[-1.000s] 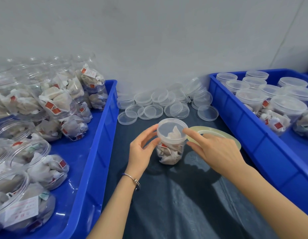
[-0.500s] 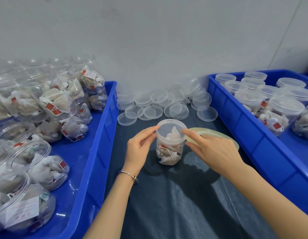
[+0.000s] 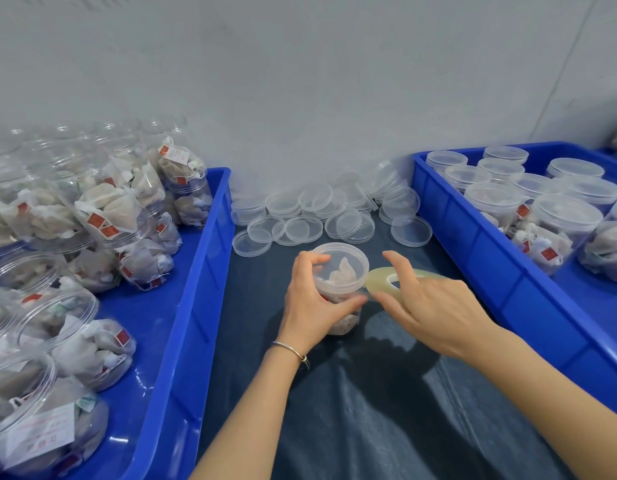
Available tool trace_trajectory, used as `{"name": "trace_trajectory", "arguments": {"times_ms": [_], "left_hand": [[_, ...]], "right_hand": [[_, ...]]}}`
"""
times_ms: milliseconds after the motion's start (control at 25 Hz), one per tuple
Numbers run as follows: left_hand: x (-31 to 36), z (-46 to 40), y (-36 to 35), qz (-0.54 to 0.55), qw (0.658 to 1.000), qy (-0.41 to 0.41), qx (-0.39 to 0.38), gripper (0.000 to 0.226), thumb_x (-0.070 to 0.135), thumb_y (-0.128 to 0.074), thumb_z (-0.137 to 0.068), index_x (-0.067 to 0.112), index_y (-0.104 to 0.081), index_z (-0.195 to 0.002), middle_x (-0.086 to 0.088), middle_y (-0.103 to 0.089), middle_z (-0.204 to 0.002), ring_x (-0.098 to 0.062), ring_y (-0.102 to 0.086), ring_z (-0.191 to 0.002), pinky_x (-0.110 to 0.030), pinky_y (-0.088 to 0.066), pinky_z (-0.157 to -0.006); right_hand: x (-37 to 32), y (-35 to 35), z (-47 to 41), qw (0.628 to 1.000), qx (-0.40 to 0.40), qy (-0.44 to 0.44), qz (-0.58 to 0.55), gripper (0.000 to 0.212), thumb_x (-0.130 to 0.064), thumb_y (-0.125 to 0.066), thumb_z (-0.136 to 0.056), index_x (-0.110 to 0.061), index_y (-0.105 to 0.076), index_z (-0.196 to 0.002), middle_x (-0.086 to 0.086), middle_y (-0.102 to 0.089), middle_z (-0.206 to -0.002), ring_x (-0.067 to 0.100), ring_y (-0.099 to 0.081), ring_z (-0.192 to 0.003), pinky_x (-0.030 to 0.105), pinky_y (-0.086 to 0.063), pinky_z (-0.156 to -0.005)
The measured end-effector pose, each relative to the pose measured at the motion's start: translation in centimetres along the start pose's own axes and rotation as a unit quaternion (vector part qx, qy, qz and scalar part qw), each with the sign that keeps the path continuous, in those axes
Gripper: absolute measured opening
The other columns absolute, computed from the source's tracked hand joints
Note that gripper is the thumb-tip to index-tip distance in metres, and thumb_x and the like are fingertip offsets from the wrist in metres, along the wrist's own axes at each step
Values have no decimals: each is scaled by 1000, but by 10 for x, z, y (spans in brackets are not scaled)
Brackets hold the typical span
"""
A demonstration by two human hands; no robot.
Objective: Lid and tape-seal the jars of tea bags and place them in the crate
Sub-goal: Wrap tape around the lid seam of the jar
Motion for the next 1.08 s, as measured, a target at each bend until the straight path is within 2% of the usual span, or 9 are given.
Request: {"name": "trace_trajectory", "arguments": {"times_ms": [80,160,240,320,400,520,640,720,1080], "left_hand": [[-2,-2,0,0,1000,4,-11,72,32,-92,-55,34,-41,-106,19,-48,-115,12,-45,-109,-33,-47,-94],[-3,-5,0,-7,1000,6,-21,71,31,-92,-55,32,-42,-106,21,-48,-115,6,-47,-111,-32,-44,-98],[-5,-7,2,-5,1000,8,-27,71,29,-92,-55,31,-42,-105,20,-49,-116,0,-49,-114,-32,-45,-98],[-8,-7,3,13,999,14,-31,70,27,-92,-54,33,-42,-103,19,-49,-118,-5,-49,-116,-27,-47,-95],[-10,-7,4,27,999,20,-29,71,26,-93,-54,35,-42,-102,19,-50,-119,-7,-50,-118,-25,-48,-93],[-12,-6,7,39,999,21,-22,71,25,-93,-53,35,-42,-102,19,-51,-119,-6,-52,-117,-34,-45,-100],[-15,-5,8,43,999,22,-21,72,25,-94,-52,36,-43,-101,19,-51,-118,-5,-52,-116,-36,-44,-101],[-17,-5,7,49,998,26,-24,73,24,-94,-52,36,-43,-102,19,-51,-119,-5,-52,-117,-37,-45,-101],[-23,-7,8,56,997,37,-46,73,26,-94,-52,33,-44,-106,19,-51,-122,-6,-52,-118,-41,-48,-97]], "right_hand": [[4,7,1,1000,-1,15,-25,65,-57,-12,-88,-21,-21,-141,-11,-68,-96,10,-55,-69,27,-26,-48],[13,17,4,998,-15,21,-55,55,-55,-19,-87,-22,-41,-125,-11,-66,-97,11,-49,-70,25,-32,-56],[20,18,7,996,-61,32,-49,53,-55,-14,-81,-21,-50,-98,-9,-60,-83,12,-49,-74,27,-37,-84],[31,14,9,994,-97,22,-38,42,-52,-17,-82,-23,-47,-84,-11,-51,-76,9,-49,-79,34,-23,-107],[42,9,8,992,-115,-1,-47,34,-49,-21,-86,-25,-46,-83,-13,-52,-80,6,-49,-87,43,-11,-114],[52,-3,4,990,-124,-38,-47,38,-54,-20,-87,-26,-45,-87,-14,-50,-87,6,-45,-90,54,-18,-107],[56,-10,-8,988,-118,-74,-63,38,-57,-20,-88,-25,-40,-87,-13,-42,-86,7,-36,-86,39,-38,-78],[59,-14,-19,987,-109,-96,-74,40,-56,-25,-91,-21,-43,-87,-13,-43,-89,8,-37,-87,31,-33,-61],[51,-20,-53,990,-64,-109,-58,40,-59,-28,-91,-22,-42,-88,-10,-47,-97,13,-43,-106,35,-35,-68]]}}
Point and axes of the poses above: each hand's wrist, its own z-axis away from the middle knuckle, its own y-axis out of the back of the hand, x = y × z, the point moved 10 cm from there along -z, towards the middle knuckle
